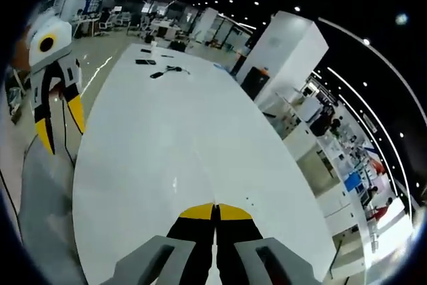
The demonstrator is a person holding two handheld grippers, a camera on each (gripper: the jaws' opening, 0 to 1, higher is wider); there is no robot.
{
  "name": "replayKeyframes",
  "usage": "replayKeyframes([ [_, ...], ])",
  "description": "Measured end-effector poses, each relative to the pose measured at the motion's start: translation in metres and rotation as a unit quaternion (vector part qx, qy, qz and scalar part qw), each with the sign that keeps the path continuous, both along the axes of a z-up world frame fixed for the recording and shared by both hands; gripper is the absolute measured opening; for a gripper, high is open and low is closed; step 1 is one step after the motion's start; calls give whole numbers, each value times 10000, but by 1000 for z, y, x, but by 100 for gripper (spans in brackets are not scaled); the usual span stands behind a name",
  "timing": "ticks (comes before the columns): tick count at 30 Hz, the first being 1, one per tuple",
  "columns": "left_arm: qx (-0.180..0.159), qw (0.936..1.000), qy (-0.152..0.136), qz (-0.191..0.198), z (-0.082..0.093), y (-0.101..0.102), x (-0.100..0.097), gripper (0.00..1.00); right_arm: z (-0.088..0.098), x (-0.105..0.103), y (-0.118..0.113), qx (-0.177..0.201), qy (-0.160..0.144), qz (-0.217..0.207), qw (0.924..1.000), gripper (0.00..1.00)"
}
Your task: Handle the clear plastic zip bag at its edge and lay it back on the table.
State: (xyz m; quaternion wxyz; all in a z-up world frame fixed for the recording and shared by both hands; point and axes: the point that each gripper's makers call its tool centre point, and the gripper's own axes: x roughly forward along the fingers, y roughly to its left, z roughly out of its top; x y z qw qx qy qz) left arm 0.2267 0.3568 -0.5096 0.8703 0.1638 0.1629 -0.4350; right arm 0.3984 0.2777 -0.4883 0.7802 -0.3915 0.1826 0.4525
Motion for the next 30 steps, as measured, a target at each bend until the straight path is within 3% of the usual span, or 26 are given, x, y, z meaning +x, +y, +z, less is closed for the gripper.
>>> replayKeyframes([
  [9, -104, 9997, 117, 199, -6, 7, 5, 34, -5, 24, 4, -41, -303, -50, 9995, 0],
  [11, -114, 9996, 126, 224, -6, 8, 6, 34, -6, 32, 3, -170, -523, -46, 9985, 0],
  [12, -127, 9995, 141, 236, -7, 8, 7, 34, -5, 37, 3, -244, -801, -2, 9965, 0],
  [15, -133, 9995, 167, 247, -8, 9, 8, 34, -15, 41, 4, -260, -759, -34, 9968, 0],
  [16, -129, 9995, 174, 247, -8, 9, 8, 34, -14, 44, 3, -378, -1003, 6, 9942, 0],
  [18, -132, 9994, 195, 252, -10, 9, 8, 34, -21, 45, 4, -338, -960, -57, 9948, 0],
  [19, -137, 9994, 206, 261, -10, 9, 8, 34, -23, 47, 3, -450, -1135, -14, 9925, 0],
  [22, -150, 9992, 235, 275, -12, 10, 9, 34, -47, 37, 3, -624, -1183, 46, 9910, 0],
  [30, -137, 9990, 310, 286, -16, 10, 9, 33, -110, 4, 11, -780, -957, 224, 9921, 0],
])
